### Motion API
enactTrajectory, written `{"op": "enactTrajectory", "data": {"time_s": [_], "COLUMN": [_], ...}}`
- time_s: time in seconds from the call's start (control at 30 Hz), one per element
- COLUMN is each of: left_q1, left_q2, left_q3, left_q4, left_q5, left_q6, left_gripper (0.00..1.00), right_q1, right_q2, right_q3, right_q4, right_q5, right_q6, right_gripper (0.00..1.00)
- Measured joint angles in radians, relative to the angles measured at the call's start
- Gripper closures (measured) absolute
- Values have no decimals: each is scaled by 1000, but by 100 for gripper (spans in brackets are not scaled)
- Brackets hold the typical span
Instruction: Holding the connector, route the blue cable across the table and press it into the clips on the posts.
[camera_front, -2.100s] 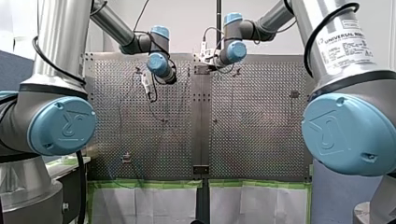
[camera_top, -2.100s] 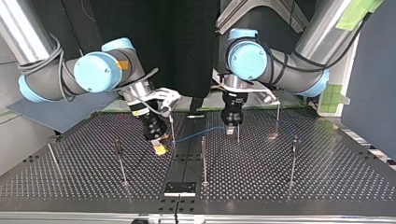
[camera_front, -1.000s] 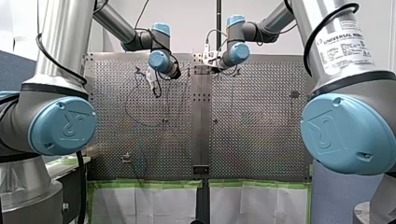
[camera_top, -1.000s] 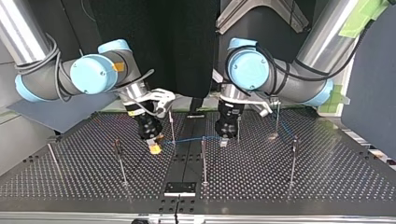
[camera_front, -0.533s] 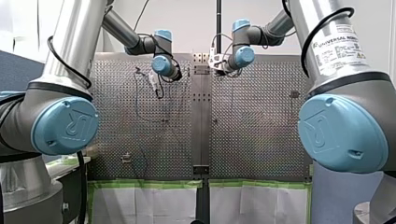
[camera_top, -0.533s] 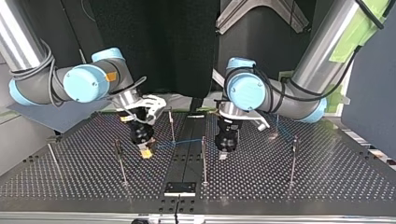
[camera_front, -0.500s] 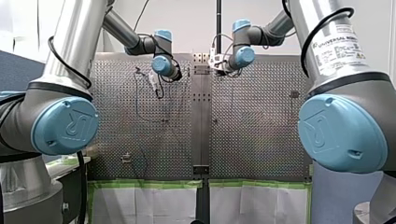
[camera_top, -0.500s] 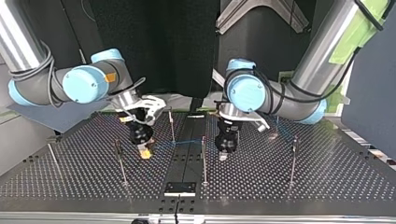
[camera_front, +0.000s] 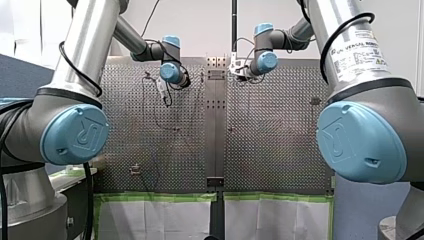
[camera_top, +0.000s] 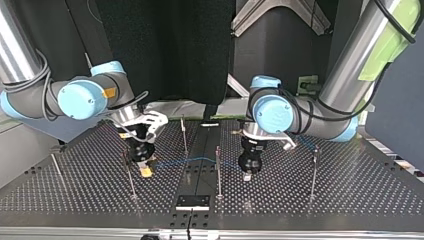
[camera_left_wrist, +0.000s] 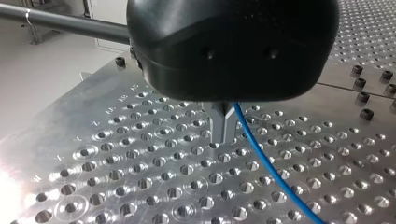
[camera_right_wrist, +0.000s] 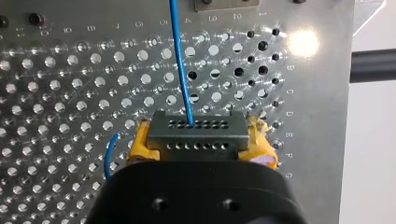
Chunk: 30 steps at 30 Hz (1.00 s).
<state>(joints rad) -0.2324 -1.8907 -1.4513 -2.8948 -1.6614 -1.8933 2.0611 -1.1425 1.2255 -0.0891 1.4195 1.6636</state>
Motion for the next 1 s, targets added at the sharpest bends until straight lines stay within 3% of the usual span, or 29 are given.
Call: {"op": "enactTrajectory", "data": {"time_s": [0.03, 0.07, 0.1, 0.13, 0.17, 0.2, 0.23, 0.27, 0.3, 0.33, 0.53, 0.73, 1.0], "left_q1": [1, 1, 1, 1, 0, -1, -2, -5, -6, -8, -16, -21, -29], "left_q2": [0, 0, 0, 0, 0, 0, 0, 0, 0, 1, 5, 49, 133], "left_q3": [0, 0, 0, 0, 0, 0, 0, 0, 0, 0, 0, -25, -88], "left_q4": [-1, -4, -7, -10, -15, -19, -22, -27, -31, -36, -93, -155, -186], "left_q5": [0, 1, 1, 1, 1, 1, 1, 1, 1, 1, -13, -29, 28], "left_q6": [-1, -1, -1, -1, -1, -2, -2, -1, 0, 2, 28, 26, 3], "left_gripper": [100, 91, 91, 78, 55, 55, 46, 13, 13, 0, 0, 0, 0], "right_q1": [0, -1, -1, -1, -1, -1, -1, -1, -2, -2, 0, 4, 7], "right_q2": [0, 0, 0, 0, 0, 0, 0, 0, 0, 0, 0, 0, 0], "right_q3": [0, 0, 0, 0, 0, 0, 0, 0, 0, 0, 0, 0, 0], "right_q4": [0, 0, 0, 0, 0, 0, 0, 1, 1, 1, 2, 3, 3], "right_q5": [0, 0, 0, 0, 0, 0, 0, 0, 0, 0, 0, 0, 0], "right_q6": [-1, -1, -2, -2, -3, -3, -3, -3, -3, -3, -4, -5, -5], "right_gripper": [100, 100, 100, 100, 100, 100, 100, 100, 100, 100, 100, 100, 100]}}
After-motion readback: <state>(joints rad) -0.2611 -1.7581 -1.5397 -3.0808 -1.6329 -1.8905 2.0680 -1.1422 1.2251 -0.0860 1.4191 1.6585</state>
